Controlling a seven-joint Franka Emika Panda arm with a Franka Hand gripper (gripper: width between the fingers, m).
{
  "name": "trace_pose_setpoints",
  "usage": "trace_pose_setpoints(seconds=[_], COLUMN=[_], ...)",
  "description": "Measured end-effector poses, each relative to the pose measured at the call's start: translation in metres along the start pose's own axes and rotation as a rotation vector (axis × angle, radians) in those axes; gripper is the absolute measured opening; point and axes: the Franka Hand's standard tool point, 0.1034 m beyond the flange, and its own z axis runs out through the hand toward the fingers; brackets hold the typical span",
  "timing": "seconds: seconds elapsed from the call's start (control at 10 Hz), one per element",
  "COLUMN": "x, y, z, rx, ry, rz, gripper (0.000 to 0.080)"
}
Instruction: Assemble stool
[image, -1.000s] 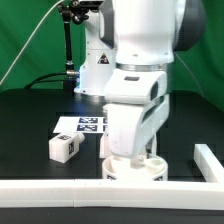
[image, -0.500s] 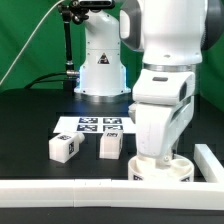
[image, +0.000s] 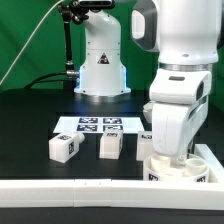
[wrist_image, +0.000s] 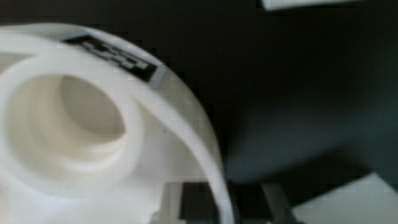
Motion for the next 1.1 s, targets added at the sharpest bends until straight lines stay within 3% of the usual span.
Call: trace_pose_setpoints(seconds=[0.1,0.2,0.3,0.4,0.5,0.6,0.7,1.1], x=[-0.001,-0.001,-0.002,-0.002,-0.002,-0.001,0.001,-0.009], y=[0.0,0.0,0.0,0.0,0.0,0.001,0.002,0.009], z=[0.001,0.001,0.001,0.001,0.0,-0.005,-0.012,-0.053], rx=[0.001,0.002,0.002,0.002,0.003,0.003,-0.003,-0.018], ry=[-0.001,-0.001,-0.001,-0.002,-0.002,-0.005,-0.002,-0.014], rz=[0.001,0.001,0.002,0.002,0.003,0.006,0.006,0.011], gripper=[0.0029,0.0123,0.0123,0.0317,0.0317,0.05,0.0601,0.0647])
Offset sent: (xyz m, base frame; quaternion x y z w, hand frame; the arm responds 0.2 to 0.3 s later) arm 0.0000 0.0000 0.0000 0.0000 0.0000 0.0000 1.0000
